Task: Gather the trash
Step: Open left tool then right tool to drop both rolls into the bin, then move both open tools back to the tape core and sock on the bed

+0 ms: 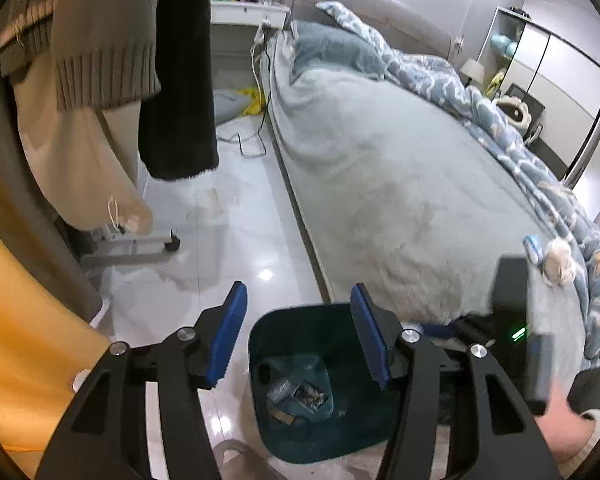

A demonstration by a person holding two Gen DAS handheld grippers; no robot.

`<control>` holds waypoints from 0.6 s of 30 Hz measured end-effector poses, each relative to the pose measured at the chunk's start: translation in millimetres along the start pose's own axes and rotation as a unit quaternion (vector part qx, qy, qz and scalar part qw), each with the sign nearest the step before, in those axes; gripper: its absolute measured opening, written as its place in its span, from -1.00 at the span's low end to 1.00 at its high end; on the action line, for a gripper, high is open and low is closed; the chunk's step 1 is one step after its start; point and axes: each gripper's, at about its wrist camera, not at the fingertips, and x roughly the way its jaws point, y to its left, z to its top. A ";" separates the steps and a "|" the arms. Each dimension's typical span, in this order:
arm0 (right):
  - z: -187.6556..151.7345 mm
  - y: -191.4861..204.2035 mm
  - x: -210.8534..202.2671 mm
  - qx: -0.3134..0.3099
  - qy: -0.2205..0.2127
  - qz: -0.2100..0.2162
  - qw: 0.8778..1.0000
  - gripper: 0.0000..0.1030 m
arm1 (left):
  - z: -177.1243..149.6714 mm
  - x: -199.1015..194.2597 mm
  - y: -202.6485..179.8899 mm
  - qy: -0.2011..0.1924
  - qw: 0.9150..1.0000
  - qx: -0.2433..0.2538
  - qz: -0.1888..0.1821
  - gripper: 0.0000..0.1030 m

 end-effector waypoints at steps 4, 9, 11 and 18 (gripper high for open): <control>-2.8 5.2 12.7 -0.005 0.018 -0.001 1.000 0.30 | 10.2 -12.2 -5.3 -0.027 1.000 -0.004 -0.005 0.10; -6.9 8.2 22.8 -0.012 0.038 -0.010 0.999 0.34 | 20.4 -26.1 -16.9 -0.054 0.998 0.003 -0.015 0.10; -7.7 8.9 25.3 -0.013 0.044 -0.009 0.999 0.51 | 23.7 -30.1 -22.2 -0.064 0.998 0.011 -0.015 0.10; -8.6 12.4 24.0 -0.020 0.044 -0.012 0.999 0.69 | 27.3 -29.0 -28.0 -0.080 0.996 0.014 -0.020 0.14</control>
